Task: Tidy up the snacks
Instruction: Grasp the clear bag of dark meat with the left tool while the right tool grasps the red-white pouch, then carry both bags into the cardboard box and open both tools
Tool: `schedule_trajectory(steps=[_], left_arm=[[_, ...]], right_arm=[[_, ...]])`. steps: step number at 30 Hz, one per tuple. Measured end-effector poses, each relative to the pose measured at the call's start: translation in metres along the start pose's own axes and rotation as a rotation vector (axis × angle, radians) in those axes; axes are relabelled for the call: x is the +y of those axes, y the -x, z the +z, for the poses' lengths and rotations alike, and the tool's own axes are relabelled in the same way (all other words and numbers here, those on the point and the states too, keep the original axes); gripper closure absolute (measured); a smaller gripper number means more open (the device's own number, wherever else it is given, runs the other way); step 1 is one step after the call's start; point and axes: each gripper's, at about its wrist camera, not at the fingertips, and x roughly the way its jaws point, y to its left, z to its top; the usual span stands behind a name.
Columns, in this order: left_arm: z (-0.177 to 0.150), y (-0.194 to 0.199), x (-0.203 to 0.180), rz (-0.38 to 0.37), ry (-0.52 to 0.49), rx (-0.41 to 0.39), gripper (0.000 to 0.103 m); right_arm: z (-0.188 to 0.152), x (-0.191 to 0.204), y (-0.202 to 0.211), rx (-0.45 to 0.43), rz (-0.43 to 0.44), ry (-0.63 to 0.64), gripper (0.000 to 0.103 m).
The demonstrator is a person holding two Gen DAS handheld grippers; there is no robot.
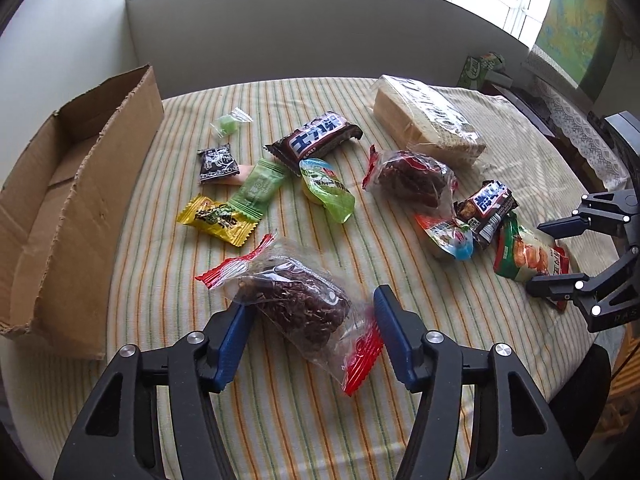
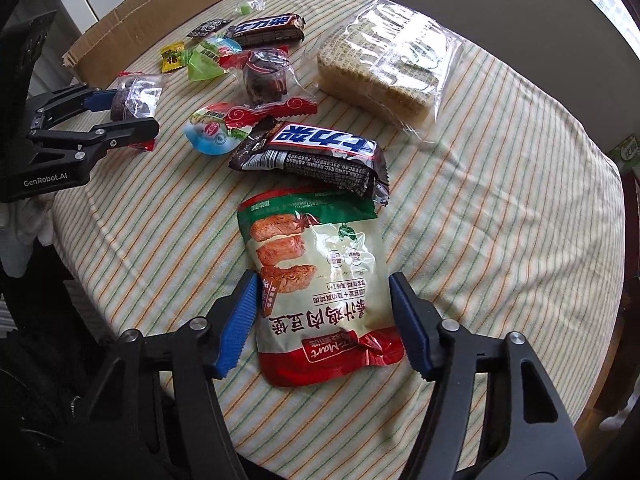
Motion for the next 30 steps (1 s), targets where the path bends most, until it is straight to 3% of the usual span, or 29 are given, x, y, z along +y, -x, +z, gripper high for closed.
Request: schedule_trajectory(steps=[7,18,30], left_arm=[[-0.002,0.002,-0.001,-0.02,0.0,-0.009,0.051],[-0.003,0.018,0.007,-0.049,0.04,-0.053,0.052],[0.009,0.054,0.022,-0.047,0.069,-0.168,0.052]], right_arm=[[-0.002,-0.005,0.006,-0.023,-0.006,-0.035,0.043],[-0.023,-0.005,0.037,-0.085,0.012,-0.099,0.044],[0.018,0.017,0.078,-0.21,0.005,-0.054,0.044]])
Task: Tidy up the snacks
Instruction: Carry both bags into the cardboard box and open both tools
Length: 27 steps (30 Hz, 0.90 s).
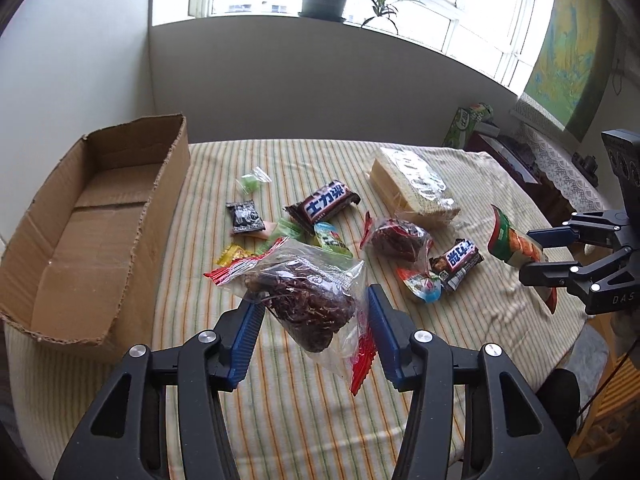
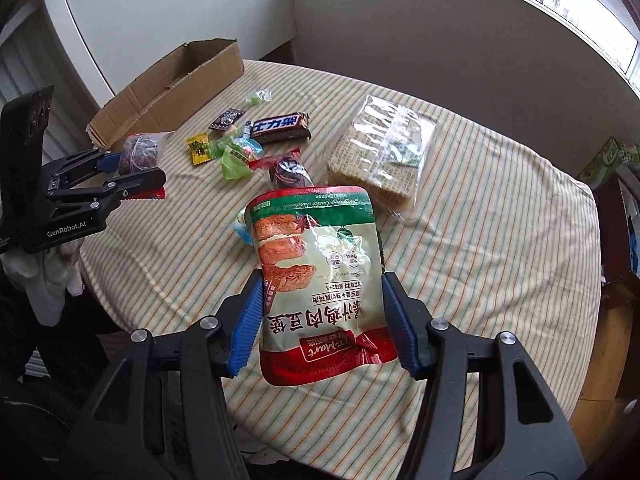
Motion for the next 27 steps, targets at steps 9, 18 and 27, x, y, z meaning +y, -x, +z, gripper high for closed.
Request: schedule_trajectory(steps=[9,18,27], left_arm=[[0.016,0.026,0.048,0.078,0.084,-0.096,0.052],[0.014,0.045,0.106,0.158,0.213,-0.148,0.052],[0.011,0.037,0.139,0.239,0.259,-0.127,0.052]], right_arm=[[0.07,0.041,-0.004,-0.109,0.06,0.063,0.043],[0.143,0.104,-0.037,-0.134,0.119,0.163,0.043],[0.198,0.167,-0.088,-0.107,0.142,0.245,0.042]])
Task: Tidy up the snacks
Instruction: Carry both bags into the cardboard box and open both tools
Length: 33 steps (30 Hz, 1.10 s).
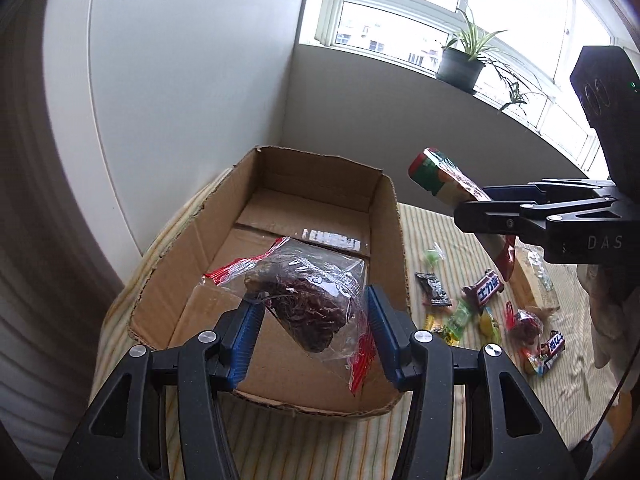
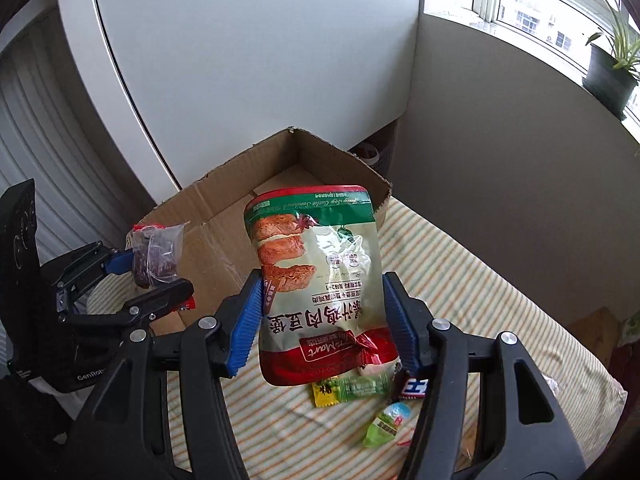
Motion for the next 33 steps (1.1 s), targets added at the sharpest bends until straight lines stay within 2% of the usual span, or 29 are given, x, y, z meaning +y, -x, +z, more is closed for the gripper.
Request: schedule_trajectory(steps=[5,8,9,12,14,15,24,33], left_arm=[[0.003,-0.007,0.009,0.013,0.013,0.01,0.052],[0.004,-0.009,0.014,0.021,0.026,0.014,0.05],[0.004,-0.008,0.016,0.02,0.033,0.011,0.046],[0.006,-0.006,0.02,0.028,0.049,0.001,0.042],[0.006,-0.006,0.022,0.03,0.06,0.001,0.036],[0.006,-0.006,0.023,0.029,0.061,0.0,0.034],[0.005,-0.002,0.019,0.021,0.05,-0.012,0.032],[0.003,0.008,-0.002,-0.028,0.014,-0.037,0.032]], right_arm=[[0.016,0.011,-0.028,0.023,0.014,0.011,0.041],[0.021,0.014,-0.038,0.035,0.022,0.007,0.037],[0.022,0.015,-0.041,0.035,0.028,0.008,0.036],[0.025,0.018,-0.041,0.024,0.034,0.013,0.025],[0.027,0.018,-0.036,0.008,0.032,0.006,0.011],[0.028,0.018,-0.034,0.002,0.042,0.003,0.01],[0.022,-0.003,-0.008,-0.021,0.016,-0.031,0.009],[0.001,-0.027,0.03,-0.061,-0.025,-0.078,0.009]])
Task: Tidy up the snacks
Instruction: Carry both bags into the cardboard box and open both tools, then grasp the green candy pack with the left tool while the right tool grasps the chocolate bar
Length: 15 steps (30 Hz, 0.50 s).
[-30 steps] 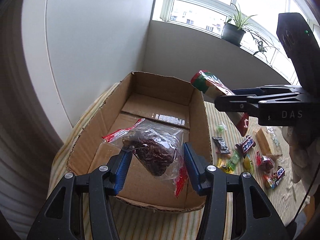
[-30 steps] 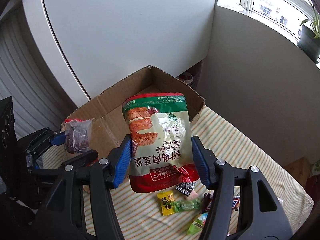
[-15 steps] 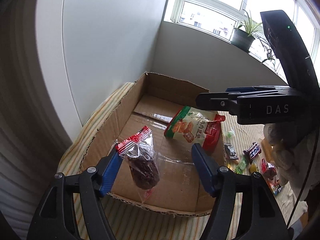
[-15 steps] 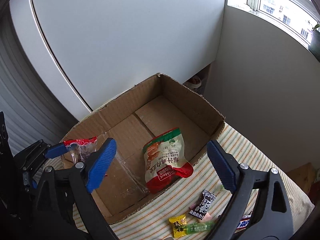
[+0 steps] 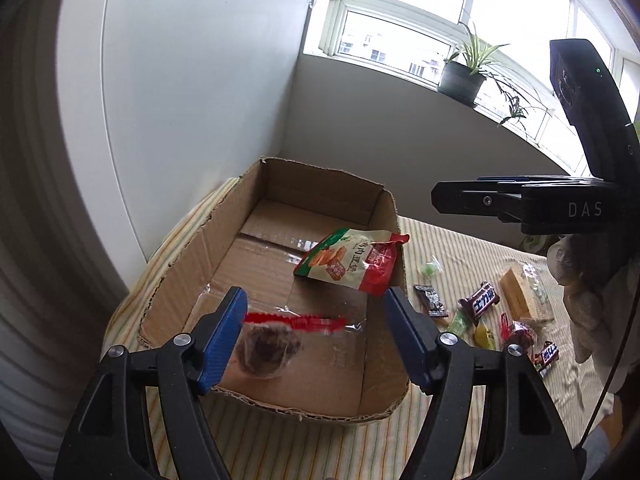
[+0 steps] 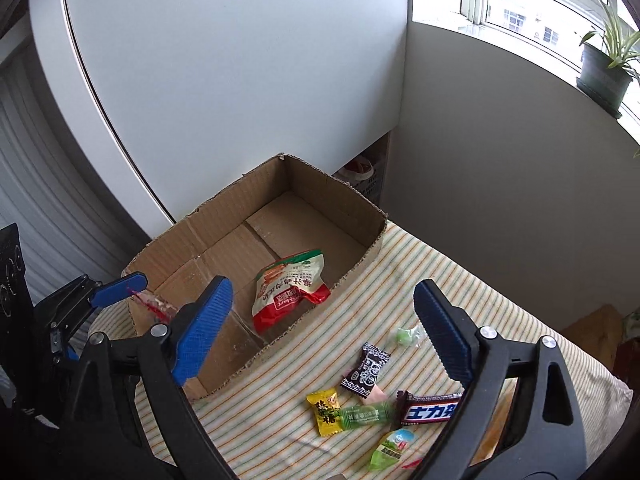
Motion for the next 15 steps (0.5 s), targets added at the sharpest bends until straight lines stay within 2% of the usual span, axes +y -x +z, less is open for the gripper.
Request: schedule_trajectory(steps=[8,15], left_arm=[[-0.007,0.003,-0.032,-0.066,-0.049,0.01,0.032],[-0.016,0.001,-0.069,-0.124,-0.108,0.024,0.032]], right_arm=[[-0.04,-0.035,0.046,-0.018,-0.054,-0.062,0.009],[-0.091,-0.068,0.085,-0.002,-0.147,-0.111,0.009]])
